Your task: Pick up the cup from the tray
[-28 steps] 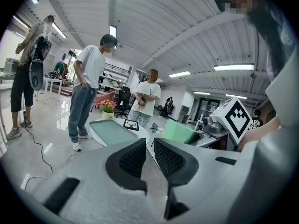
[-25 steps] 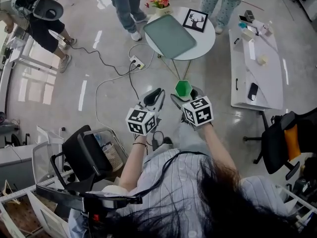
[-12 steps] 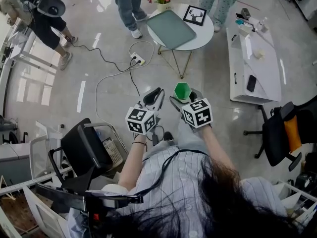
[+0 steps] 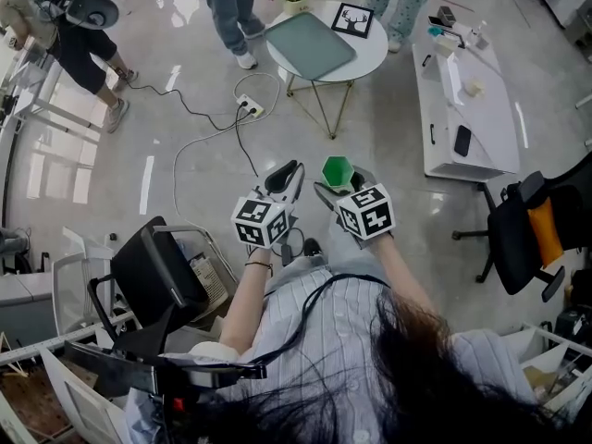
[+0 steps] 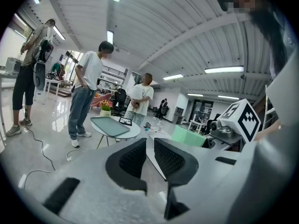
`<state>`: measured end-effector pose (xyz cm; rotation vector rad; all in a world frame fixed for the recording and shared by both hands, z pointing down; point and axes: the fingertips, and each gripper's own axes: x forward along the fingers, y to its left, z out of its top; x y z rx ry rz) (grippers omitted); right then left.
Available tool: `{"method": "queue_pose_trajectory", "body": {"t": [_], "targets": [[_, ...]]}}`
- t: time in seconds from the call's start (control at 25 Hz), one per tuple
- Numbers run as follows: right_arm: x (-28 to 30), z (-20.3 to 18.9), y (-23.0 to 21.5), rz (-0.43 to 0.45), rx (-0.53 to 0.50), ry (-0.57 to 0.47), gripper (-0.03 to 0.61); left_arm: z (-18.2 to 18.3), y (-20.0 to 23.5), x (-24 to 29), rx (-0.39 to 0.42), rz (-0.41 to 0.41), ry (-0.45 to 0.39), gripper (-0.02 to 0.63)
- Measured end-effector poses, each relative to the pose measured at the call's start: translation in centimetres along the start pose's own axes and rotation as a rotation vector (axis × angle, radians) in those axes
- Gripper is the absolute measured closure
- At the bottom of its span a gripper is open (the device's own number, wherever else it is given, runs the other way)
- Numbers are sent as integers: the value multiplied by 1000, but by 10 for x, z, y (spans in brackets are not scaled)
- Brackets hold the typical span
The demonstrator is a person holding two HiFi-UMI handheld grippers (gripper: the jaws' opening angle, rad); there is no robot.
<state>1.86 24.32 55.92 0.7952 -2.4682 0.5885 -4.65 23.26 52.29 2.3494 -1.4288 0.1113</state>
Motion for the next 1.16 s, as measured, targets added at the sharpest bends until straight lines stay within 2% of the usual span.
{"method": "queue_pose_trajectory", "body": {"t": [0.32,1.16], "targets": [[-10,-13,4,-11,9,5,272,-9,-12,-4,1,-23,10,549],[-12,-10,6,-11,-3,4,272,-7,-16,-2,13,-33,9,549]]}}
